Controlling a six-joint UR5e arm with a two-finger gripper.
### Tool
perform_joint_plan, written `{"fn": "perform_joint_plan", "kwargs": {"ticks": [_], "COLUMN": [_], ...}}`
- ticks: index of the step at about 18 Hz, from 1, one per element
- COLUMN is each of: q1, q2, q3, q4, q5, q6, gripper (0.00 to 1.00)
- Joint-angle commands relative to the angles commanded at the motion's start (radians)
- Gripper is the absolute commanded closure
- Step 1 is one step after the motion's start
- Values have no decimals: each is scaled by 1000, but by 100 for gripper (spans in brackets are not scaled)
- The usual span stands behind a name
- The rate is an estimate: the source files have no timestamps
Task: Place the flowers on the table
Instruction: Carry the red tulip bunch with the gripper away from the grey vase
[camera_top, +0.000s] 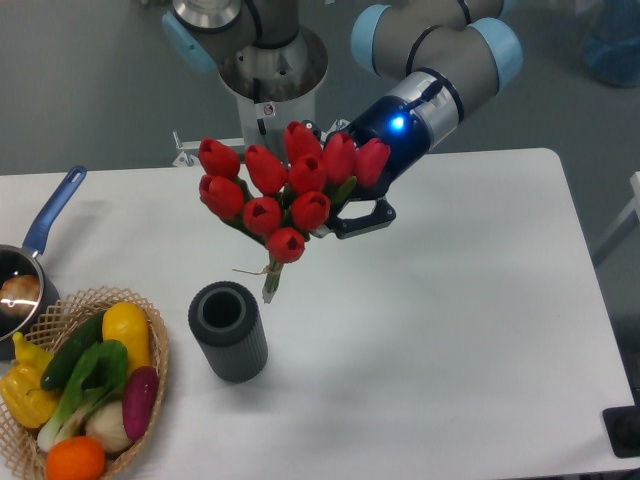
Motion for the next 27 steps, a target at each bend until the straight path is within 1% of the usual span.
{"fn": "perform_joint_plan", "kwargs": {"ticks": [3, 4, 8, 15, 18, 22, 24, 27], "q1": [3, 11, 34, 71, 75, 87, 89, 91], "q2": [2, 0, 3, 5, 0, -2, -5, -8], "q3": [1, 9, 2, 11, 15, 17, 14, 15], "q4": [0, 0, 2, 5, 5, 5, 5, 6], "q5": [0, 0, 2, 15, 76, 169, 222, 256], "q6": [3, 0, 5, 11, 72, 101, 142, 160], "gripper": [60, 60, 60, 60, 60, 60, 60, 60]}}
